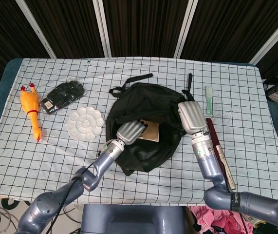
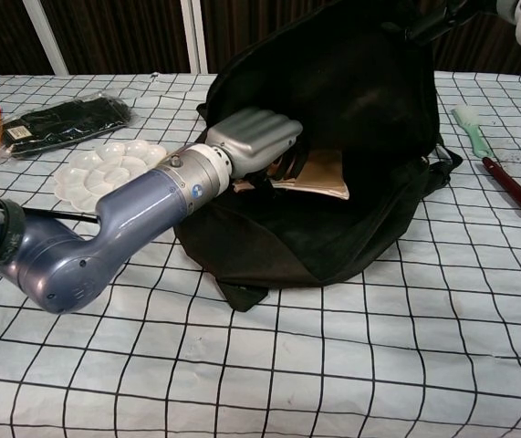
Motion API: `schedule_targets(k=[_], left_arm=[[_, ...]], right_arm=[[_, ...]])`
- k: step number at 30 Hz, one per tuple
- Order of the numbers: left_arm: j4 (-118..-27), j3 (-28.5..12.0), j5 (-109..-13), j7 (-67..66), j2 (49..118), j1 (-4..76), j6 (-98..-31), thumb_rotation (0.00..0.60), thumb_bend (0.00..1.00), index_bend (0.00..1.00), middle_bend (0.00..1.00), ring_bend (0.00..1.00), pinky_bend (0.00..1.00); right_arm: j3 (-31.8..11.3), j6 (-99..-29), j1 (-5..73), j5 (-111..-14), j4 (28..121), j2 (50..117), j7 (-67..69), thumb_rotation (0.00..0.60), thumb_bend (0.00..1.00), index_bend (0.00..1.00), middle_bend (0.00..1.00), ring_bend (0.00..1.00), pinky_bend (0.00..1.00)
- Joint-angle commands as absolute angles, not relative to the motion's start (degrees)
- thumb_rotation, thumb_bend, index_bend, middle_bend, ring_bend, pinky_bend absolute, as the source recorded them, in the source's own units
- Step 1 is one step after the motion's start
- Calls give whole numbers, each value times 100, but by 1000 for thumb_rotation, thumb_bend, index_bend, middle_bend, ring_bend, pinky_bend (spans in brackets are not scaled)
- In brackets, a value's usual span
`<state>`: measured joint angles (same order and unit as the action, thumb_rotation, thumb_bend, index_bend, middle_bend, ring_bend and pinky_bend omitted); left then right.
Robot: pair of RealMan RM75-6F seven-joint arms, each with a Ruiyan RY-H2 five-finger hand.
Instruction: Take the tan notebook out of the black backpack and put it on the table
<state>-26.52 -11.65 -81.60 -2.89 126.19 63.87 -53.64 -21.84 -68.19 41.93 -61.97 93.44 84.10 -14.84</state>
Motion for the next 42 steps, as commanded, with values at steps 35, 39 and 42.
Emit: schedule_targets(k=[35, 39, 42], left_arm=[[-4685, -1275, -8229, -375, 11253, 6137, -5902, 600, 554, 610, 647, 468, 546], [-5901, -1229, -8223, -603, 10552, 5899, -5992, 600, 554, 611, 649, 468, 546], [-6840, -1157, -8199, -854, 9962, 5702, -6009, 600, 554, 613, 649, 468, 546]], right_arm=[[-2114, -6868, 4171, -6178, 9441, 8348, -1505, 600, 471, 727, 589, 381, 125], [-2124, -6873, 4186, -6171, 9435, 8371, -1504, 600, 471, 728, 589, 381, 125], [-2126, -6882, 4192, -6163, 9429, 8387, -1512, 600, 471, 727, 589, 381, 125]])
